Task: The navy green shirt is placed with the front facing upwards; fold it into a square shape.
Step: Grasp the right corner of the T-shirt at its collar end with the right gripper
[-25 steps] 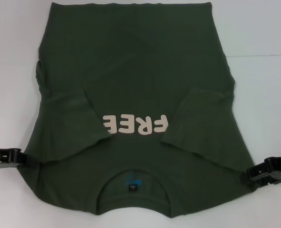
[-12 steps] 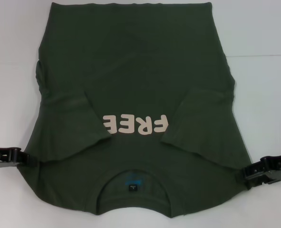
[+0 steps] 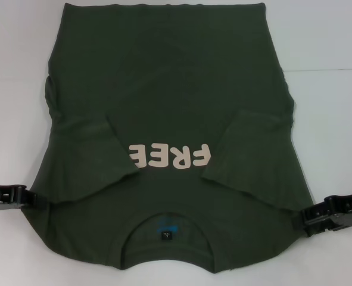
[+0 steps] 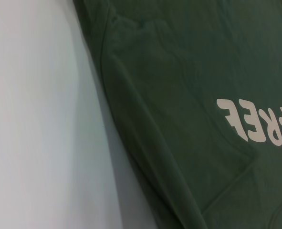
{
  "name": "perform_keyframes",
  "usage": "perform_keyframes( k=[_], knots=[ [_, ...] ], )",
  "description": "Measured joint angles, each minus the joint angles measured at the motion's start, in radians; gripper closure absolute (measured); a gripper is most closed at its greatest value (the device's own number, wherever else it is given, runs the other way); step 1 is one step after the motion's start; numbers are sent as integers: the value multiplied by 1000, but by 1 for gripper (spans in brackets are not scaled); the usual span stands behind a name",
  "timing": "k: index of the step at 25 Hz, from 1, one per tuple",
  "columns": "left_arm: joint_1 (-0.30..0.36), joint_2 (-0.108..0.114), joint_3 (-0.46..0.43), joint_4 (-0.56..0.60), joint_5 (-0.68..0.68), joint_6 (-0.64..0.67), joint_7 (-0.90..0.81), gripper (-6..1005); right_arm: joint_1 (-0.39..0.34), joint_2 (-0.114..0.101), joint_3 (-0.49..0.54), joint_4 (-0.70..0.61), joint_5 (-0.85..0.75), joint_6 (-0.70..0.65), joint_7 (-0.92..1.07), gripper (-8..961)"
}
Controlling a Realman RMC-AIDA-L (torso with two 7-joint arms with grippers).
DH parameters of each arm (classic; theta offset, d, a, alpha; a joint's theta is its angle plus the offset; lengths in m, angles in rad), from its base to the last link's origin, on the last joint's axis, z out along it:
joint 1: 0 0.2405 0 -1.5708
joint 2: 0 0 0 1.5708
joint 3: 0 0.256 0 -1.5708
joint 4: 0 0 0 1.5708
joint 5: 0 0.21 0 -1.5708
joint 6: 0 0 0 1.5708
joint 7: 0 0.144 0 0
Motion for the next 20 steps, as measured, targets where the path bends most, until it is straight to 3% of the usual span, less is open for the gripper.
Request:
perform_keyframes(
  k=[13,16,20],
  knots=[
    [-1,0,0,0,-8,0,0,941,17,10,-7,-7,-4,1,-10,411],
    [-1,0,0,0,-9,0,1,941,21,11,-8,-5,-6,2,-12,669],
    [-1,0,0,0,-10,0,3,940,23,12,-20,-3,-6,8,-12,762]
  ],
)
